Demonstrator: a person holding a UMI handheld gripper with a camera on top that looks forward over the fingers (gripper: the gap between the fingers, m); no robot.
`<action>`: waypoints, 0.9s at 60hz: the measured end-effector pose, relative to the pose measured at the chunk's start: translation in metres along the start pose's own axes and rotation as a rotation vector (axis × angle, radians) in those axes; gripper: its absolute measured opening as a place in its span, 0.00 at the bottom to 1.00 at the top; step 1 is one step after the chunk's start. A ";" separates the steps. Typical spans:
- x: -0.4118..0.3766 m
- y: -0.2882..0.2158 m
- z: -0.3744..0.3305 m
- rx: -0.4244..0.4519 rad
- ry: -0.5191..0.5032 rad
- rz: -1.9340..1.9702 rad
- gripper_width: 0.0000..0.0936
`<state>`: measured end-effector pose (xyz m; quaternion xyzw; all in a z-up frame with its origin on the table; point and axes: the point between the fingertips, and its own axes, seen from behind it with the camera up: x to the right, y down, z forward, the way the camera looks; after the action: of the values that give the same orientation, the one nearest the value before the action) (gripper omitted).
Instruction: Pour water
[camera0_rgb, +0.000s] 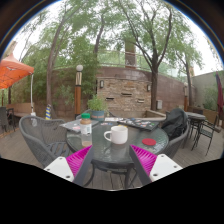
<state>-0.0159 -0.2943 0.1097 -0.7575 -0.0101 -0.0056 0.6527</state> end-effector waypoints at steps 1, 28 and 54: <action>0.000 -0.001 0.000 0.003 0.001 0.000 0.88; -0.037 -0.004 0.028 0.007 -0.052 -0.006 0.88; -0.127 -0.002 0.183 0.036 -0.053 -0.039 0.87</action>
<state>-0.1435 -0.1140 0.0816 -0.7451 -0.0421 0.0018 0.6656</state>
